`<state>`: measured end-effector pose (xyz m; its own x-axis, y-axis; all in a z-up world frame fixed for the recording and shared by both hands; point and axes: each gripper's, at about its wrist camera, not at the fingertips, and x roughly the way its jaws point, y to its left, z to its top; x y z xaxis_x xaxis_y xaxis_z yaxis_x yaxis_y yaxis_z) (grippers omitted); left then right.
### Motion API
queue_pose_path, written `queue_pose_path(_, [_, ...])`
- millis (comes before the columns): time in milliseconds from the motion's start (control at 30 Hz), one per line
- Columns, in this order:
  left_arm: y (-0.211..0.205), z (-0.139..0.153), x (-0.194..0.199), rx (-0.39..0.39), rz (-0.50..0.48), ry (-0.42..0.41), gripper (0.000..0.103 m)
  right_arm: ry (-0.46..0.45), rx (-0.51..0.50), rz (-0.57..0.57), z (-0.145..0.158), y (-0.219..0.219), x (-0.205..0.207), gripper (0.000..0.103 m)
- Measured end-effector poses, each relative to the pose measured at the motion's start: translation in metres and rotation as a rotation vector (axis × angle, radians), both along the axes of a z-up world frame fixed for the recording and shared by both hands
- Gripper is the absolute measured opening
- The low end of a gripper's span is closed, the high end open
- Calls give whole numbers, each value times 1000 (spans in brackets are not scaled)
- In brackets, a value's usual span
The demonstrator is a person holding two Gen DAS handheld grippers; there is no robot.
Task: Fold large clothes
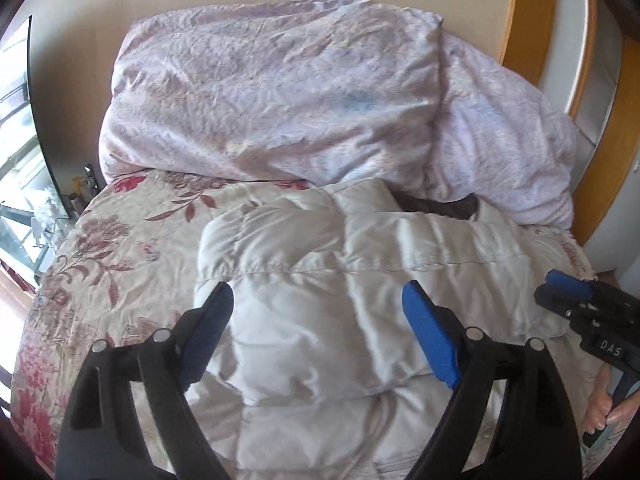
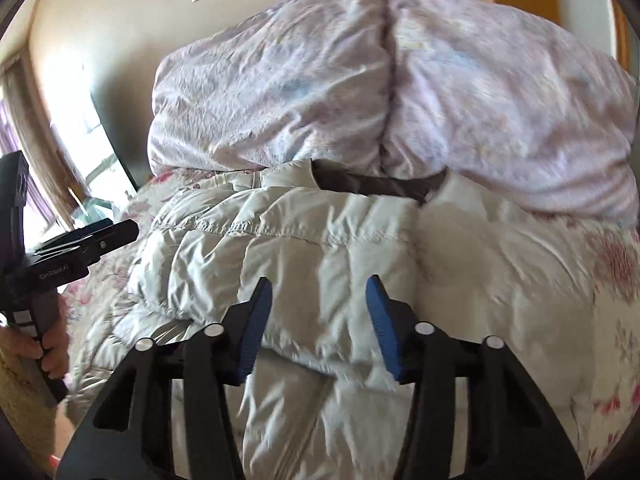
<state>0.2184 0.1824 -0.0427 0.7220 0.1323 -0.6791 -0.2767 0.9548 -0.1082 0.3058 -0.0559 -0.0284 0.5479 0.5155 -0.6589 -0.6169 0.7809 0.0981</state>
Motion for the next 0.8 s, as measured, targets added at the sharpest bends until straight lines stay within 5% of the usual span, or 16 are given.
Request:
queue_pose_path(233, [29,-44,12,27,64,93,86,31,-105,-28,-43,11,25,44])
queue_pose_path(367, [43,-64,16,-23,84,123,88,58,-140,-44,-59,8,31,43])
queue_pose_path(667, [70,-92,18,-183,98,152,101,151,-70,-40,-75,2,48,44])
queue_pose_path(800, [64,-92,20,-139,99,141,101,180,-26,-43,-78,-2,55,44])
